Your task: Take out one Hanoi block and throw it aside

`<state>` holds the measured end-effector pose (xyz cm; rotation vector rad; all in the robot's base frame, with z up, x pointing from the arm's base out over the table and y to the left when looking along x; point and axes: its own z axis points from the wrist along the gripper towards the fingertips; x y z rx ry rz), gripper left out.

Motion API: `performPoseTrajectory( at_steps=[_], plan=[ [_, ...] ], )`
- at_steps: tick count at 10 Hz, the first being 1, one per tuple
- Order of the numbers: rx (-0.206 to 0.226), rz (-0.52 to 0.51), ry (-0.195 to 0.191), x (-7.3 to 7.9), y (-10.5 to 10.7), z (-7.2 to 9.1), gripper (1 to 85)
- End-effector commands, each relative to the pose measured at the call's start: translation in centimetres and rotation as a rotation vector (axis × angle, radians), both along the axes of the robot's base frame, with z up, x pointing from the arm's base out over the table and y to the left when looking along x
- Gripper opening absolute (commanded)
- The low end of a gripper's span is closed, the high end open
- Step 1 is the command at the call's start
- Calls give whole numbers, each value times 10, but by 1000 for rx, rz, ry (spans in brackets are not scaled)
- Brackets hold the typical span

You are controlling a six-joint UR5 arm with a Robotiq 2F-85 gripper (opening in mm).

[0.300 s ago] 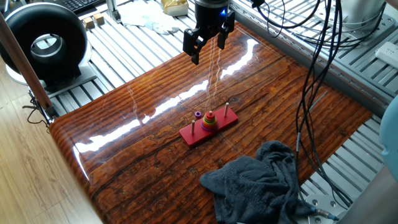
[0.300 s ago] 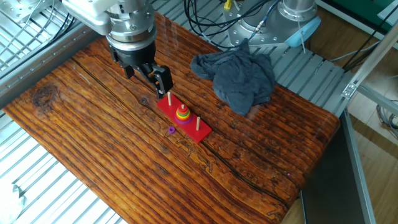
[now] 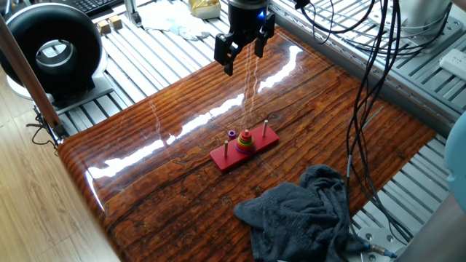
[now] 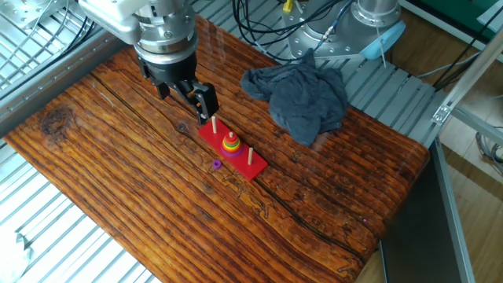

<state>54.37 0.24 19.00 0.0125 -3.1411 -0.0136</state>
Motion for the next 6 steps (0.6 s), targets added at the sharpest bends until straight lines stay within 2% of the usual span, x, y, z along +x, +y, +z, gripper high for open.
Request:
performPoseTrajectory(
  at_steps=[1, 3, 6],
  plan=[
    [10, -192, 148, -37, 10, 2, 10],
    [-9, -195, 140, -37, 12, -3, 10],
    [6, -197, 141, -36, 15, -3, 10]
  ],
)
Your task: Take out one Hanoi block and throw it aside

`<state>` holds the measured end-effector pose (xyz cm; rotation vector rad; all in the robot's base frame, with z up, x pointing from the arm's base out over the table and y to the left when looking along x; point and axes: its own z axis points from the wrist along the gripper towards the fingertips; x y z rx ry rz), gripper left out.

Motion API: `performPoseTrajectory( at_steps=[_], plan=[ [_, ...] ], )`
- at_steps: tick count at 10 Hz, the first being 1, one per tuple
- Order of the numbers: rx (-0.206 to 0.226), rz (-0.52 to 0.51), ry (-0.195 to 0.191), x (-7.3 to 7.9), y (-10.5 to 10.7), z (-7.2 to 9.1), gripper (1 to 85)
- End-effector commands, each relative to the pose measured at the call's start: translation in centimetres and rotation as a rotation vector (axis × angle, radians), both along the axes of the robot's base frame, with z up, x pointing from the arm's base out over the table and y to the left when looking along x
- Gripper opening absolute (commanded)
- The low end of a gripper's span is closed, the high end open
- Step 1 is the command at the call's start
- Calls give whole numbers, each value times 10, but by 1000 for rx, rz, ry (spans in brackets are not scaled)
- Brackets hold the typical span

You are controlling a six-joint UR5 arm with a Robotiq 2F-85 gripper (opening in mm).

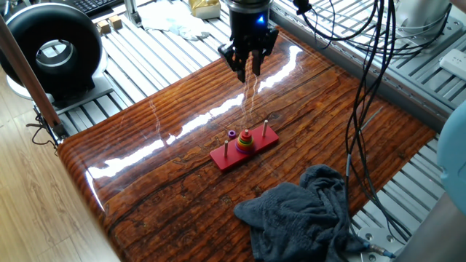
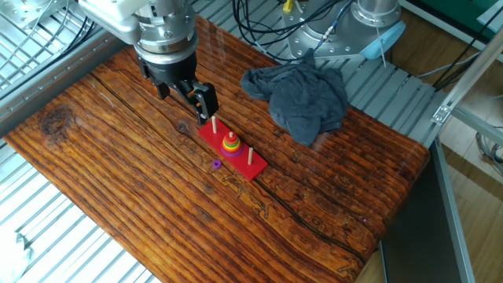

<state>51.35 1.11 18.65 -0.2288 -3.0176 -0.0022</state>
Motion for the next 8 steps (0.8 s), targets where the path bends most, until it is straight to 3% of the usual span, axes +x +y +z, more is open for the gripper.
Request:
performPoseTrajectory(
  at_steps=[1, 2, 6, 8],
  plan=[
    [52, -90, 31, -7, 19, 2, 10],
    [108, -147, 38, -8, 35, 4, 10],
    [39, -131, -28, -2, 29, -5, 10],
    [68, -114, -53, -5, 34, -9, 10]
  ],
)
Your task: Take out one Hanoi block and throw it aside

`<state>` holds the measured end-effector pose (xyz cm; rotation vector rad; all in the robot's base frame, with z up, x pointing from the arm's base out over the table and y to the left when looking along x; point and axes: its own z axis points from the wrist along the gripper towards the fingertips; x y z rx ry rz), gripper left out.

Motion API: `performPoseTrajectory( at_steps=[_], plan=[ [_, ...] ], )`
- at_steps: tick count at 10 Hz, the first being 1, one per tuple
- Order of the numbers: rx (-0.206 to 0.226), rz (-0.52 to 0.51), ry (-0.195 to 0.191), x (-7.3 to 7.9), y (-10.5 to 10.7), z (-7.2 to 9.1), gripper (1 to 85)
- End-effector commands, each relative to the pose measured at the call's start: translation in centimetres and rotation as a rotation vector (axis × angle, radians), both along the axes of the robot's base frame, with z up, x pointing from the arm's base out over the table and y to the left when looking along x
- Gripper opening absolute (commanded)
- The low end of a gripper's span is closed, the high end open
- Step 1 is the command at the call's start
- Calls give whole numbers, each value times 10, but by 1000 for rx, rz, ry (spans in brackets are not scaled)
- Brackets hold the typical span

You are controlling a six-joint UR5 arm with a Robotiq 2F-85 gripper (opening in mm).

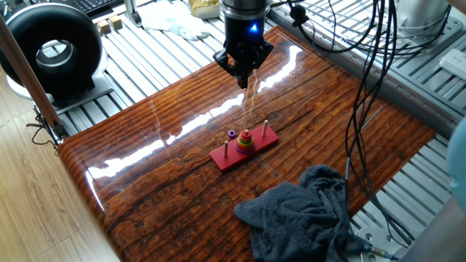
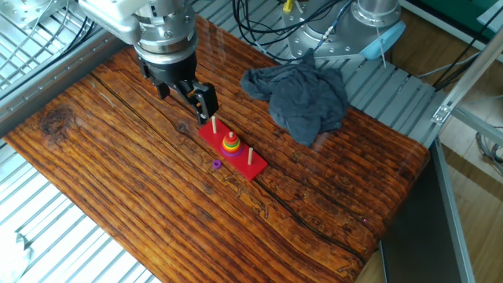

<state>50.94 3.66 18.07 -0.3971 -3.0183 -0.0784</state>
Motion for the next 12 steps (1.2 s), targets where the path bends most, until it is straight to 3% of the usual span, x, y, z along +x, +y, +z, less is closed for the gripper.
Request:
performPoseTrajectory(
  at_steps=[1, 4, 6, 8, 12],
  plan=[
    [25, 6, -50, -1, 9, -5, 10],
    [-6, 29, -74, -1, 5, -10, 10],
    [-59, 28, -116, 5, -5, -14, 10],
    [-63, 14, -149, 11, -3, -15, 10],
    [-7, 23, -143, 4, 5, -16, 10]
  ],
)
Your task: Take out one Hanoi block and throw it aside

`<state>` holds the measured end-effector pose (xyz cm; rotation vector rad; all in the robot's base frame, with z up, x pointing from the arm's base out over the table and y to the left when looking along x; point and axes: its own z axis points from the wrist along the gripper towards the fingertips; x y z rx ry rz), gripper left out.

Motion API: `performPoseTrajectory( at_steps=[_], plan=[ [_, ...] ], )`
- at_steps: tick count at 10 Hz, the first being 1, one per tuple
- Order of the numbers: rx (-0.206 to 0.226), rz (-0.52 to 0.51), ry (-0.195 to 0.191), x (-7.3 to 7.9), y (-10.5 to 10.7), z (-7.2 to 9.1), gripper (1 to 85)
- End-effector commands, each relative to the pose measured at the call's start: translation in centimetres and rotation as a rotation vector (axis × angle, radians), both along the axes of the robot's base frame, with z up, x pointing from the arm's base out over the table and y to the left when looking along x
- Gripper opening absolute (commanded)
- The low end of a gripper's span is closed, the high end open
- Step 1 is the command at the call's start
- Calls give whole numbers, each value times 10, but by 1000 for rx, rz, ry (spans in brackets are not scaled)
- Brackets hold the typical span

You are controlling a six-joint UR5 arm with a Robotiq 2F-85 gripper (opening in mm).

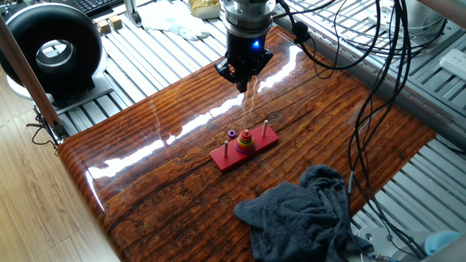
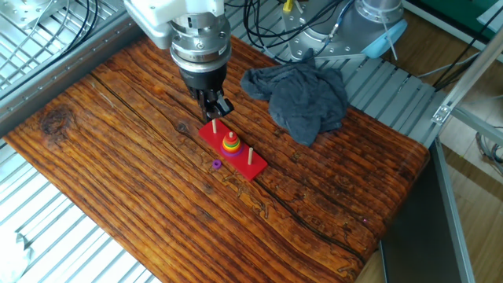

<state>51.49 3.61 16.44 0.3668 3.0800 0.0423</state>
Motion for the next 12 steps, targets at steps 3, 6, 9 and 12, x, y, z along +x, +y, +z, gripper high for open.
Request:
performPoseTrajectory(
  at_steps=[3, 6, 9, 12],
  plan=[
    [51, 17, 9, -10, 9, -3, 10],
    [62, 30, 10, -11, 12, -9, 10],
    [55, 32, -3, -6, 9, -16, 10],
    [61, 15, -7, -3, 11, -20, 27]
  ],
)
